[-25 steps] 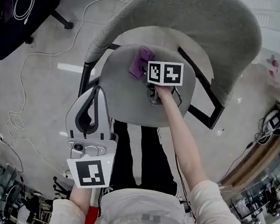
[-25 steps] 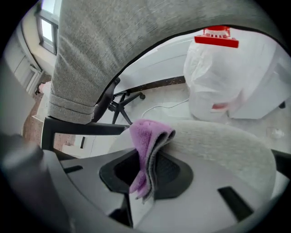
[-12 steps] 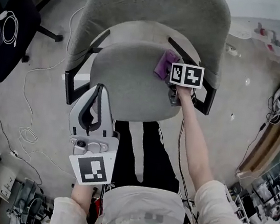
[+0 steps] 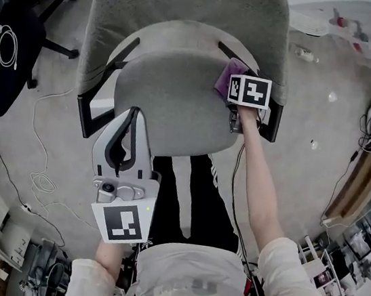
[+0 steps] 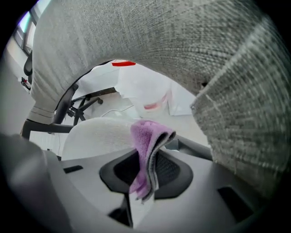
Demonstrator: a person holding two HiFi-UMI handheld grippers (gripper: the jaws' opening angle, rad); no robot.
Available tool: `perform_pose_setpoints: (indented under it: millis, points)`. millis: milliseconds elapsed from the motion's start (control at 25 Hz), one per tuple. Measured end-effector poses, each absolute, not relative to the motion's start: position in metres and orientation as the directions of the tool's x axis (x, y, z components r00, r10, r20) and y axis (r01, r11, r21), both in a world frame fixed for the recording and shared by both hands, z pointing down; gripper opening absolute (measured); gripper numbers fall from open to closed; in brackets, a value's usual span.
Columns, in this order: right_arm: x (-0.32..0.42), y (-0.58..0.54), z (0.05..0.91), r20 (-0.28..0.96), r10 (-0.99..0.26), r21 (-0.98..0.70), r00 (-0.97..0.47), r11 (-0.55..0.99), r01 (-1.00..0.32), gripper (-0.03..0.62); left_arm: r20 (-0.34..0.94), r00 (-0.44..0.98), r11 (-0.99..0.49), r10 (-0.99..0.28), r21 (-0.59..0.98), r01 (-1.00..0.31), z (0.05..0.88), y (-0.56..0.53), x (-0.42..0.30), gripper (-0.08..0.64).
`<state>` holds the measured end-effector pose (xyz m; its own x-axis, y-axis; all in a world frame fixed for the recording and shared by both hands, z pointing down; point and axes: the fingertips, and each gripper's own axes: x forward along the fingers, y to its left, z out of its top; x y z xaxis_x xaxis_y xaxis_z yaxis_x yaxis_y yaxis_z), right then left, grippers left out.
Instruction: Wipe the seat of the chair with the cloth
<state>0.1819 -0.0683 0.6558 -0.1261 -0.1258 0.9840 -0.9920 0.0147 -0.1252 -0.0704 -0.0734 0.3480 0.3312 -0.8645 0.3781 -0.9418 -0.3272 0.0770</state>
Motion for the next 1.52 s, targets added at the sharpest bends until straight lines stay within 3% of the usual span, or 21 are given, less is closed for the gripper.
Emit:
perform_pose_setpoints:
  millis: [360, 560, 720, 880, 1080, 1520]
  points:
    - [0.186, -0.07, 0.653, 0.982, -0.15, -0.116, -0.111, -0.02, -0.993, 0.087, 0.383, 0.273, -0.276, -0.882, 0.05, -0.96, 0.348, -0.06, -0.098, 0.012]
    - [0.157, -0.079, 0.603, 0.927, -0.278, -0.269, -0.251, -0.026, -0.963, 0.087, 0.39, 0.192, -0.193, -0.901, 0.037, -0.981, 0.348, -0.049, -0.133, 0.012]
    - [0.088, -0.081, 0.567, 0.845, -0.314, -0.44, -0.432, 0.049, -0.897, 0.087, 0.385, 0.127, -0.131, -0.914, 0.017, -0.991, 0.351, -0.04, -0.161, 0.012]
    - [-0.009, -0.064, 0.563, 0.757, -0.24, -0.587, -0.608, 0.158, -0.794, 0.087, 0.398, 0.082, -0.087, -0.914, 0.006, -0.996, 0.357, -0.031, -0.179, 0.012]
    - [-0.115, -0.02, 0.585, 0.693, -0.071, -0.685, -0.717, 0.247, -0.686, 0.087, 0.421, 0.027, -0.029, -0.907, 0.004, -1.0, 0.366, -0.017, -0.2, 0.012]
    - [-0.181, 0.03, 0.657, 0.706, 0.11, -0.698, -0.7, 0.276, -0.661, 0.087, 0.455, -0.076, 0.075, -0.887, -0.019, -0.997, 0.381, 0.013, -0.231, 0.012]
